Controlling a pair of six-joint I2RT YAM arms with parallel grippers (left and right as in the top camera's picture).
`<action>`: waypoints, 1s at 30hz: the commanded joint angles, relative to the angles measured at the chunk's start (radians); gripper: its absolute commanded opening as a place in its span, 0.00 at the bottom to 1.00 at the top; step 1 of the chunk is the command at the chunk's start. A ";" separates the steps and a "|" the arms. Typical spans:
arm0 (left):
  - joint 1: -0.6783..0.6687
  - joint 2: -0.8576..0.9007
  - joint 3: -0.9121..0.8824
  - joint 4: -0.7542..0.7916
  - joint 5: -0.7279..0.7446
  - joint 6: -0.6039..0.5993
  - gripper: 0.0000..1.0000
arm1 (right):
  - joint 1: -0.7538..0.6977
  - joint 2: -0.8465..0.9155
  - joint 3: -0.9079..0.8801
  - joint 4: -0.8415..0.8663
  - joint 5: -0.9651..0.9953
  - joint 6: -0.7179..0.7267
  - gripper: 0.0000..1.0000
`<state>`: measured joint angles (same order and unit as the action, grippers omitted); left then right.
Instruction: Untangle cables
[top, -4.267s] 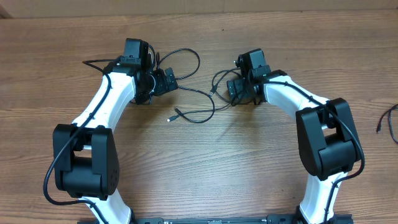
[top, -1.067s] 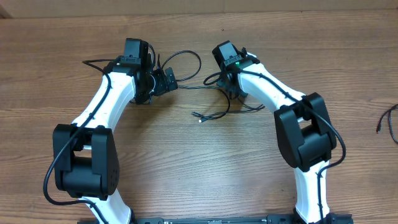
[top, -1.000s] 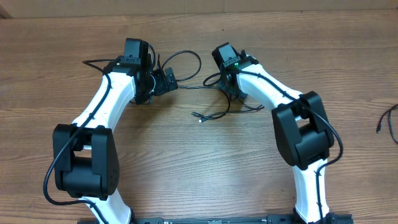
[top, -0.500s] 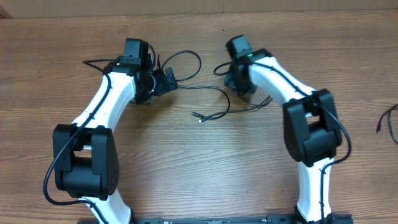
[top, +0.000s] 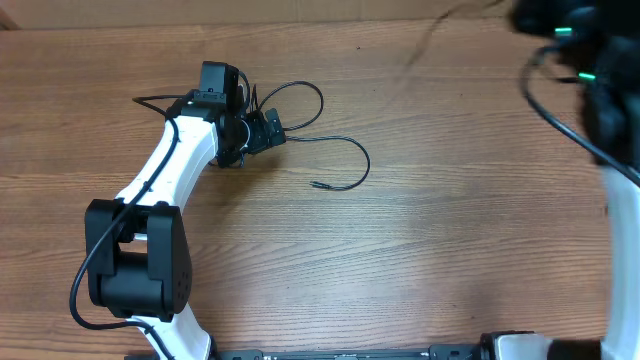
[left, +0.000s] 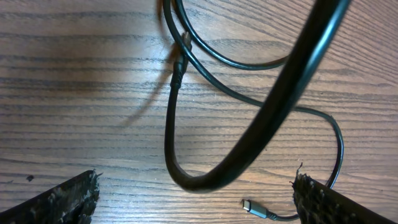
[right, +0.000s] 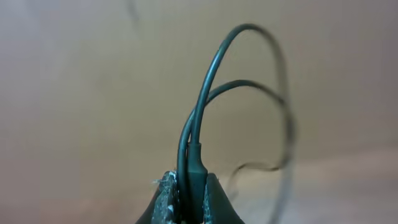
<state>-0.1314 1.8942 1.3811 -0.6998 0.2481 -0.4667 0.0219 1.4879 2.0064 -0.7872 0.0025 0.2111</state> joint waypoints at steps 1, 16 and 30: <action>-0.008 -0.027 0.023 0.000 -0.013 0.021 1.00 | -0.108 0.011 0.009 0.014 0.030 -0.090 0.04; -0.008 -0.027 0.023 0.000 -0.013 0.021 1.00 | -0.409 0.462 0.009 0.224 0.029 -0.325 0.04; -0.008 -0.027 0.023 0.000 -0.013 0.021 0.99 | -0.534 0.578 0.009 0.702 0.080 -0.451 0.04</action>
<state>-0.1314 1.8942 1.3811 -0.7002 0.2455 -0.4667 -0.4950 2.0830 2.0022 -0.0963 0.0830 -0.2150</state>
